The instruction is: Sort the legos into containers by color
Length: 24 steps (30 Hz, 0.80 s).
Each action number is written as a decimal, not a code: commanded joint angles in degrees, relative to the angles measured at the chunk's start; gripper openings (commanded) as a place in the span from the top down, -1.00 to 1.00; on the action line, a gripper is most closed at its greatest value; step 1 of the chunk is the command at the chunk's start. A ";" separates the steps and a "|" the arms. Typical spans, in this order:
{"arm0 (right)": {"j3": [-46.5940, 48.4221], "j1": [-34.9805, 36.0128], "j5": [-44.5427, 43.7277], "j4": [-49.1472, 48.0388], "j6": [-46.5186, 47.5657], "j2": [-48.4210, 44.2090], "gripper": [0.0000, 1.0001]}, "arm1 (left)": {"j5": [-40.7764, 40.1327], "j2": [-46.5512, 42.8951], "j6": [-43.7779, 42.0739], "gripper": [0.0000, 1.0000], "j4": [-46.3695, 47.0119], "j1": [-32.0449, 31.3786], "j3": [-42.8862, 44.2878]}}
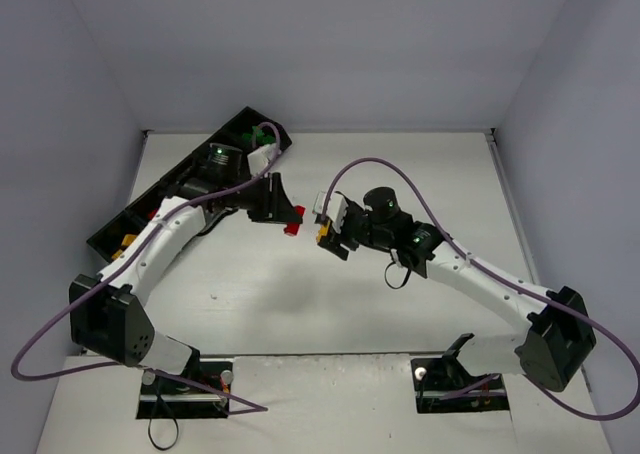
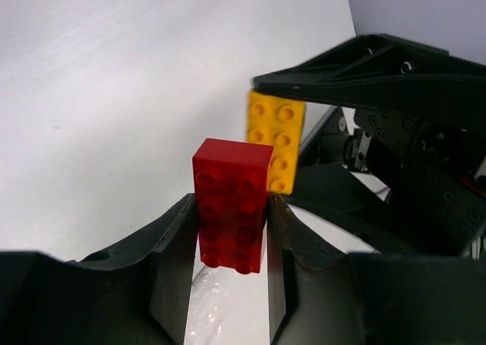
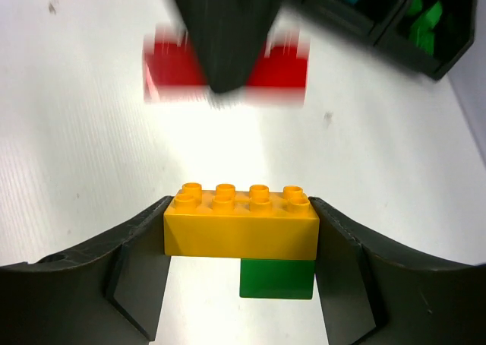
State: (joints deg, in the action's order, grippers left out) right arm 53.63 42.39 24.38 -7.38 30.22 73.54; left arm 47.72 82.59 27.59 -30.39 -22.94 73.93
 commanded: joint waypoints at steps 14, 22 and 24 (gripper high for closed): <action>-6.07 -3.37 -3.02 -1.15 -0.95 -5.77 0.83 | -53.77 4.58 -5.11 1.00 -15.75 24.76 11.23; -8.01 -3.72 -3.99 -1.32 -1.04 -8.06 0.83 | -57.12 16.26 -1.85 0.72 -14.87 29.53 15.71; -8.01 -3.54 -3.90 -1.32 -1.12 -8.06 0.83 | -57.74 17.07 -1.67 0.61 -14.61 29.88 15.89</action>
State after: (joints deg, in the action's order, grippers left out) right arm 44.97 39.03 21.17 -5.32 29.78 67.33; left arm -6.42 99.31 23.77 -44.99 6.59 86.50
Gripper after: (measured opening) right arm 0.617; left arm 0.298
